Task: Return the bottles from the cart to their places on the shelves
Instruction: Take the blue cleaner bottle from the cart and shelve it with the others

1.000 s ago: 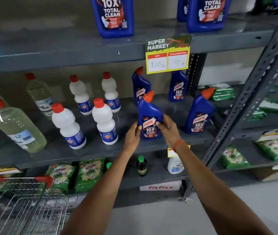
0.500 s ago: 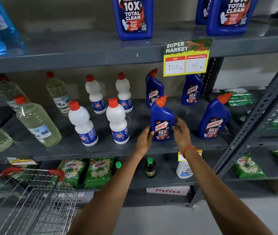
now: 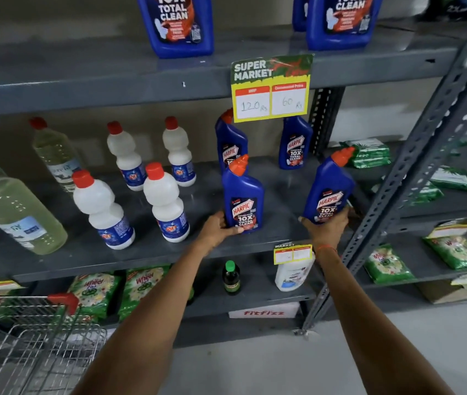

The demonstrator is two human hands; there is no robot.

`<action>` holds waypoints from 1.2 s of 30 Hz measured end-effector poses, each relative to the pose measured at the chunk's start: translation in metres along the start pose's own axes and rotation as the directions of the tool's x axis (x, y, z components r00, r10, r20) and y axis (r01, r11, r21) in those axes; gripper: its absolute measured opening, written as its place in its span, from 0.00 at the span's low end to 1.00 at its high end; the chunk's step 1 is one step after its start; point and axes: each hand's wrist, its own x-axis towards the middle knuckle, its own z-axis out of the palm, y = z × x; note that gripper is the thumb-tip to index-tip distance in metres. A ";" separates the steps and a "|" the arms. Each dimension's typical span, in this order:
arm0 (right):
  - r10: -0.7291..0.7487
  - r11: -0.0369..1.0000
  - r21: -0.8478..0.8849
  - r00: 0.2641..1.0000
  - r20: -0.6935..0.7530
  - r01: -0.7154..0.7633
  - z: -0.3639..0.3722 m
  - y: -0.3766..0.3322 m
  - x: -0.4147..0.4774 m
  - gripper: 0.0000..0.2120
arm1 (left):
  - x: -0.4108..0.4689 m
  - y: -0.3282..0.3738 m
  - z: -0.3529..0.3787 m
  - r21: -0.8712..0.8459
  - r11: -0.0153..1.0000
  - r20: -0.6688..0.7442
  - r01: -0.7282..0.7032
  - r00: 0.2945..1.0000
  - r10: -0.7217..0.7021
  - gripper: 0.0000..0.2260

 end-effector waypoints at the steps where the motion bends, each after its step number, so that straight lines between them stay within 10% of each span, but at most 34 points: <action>1: -0.002 1.000 -0.019 1.000 0.017 0.002 -0.002 0.005 0.004 0.53 | 0.001 -0.001 0.000 0.013 1.000 0.001 0.001 1.000 -0.001 0.24; 36: 0.020 0.988 -0.154 0.998 -0.057 -0.028 -0.006 -0.003 0.006 0.48 | -0.004 0.014 0.000 0.117 0.992 0.029 0.042 0.999 -0.046 0.23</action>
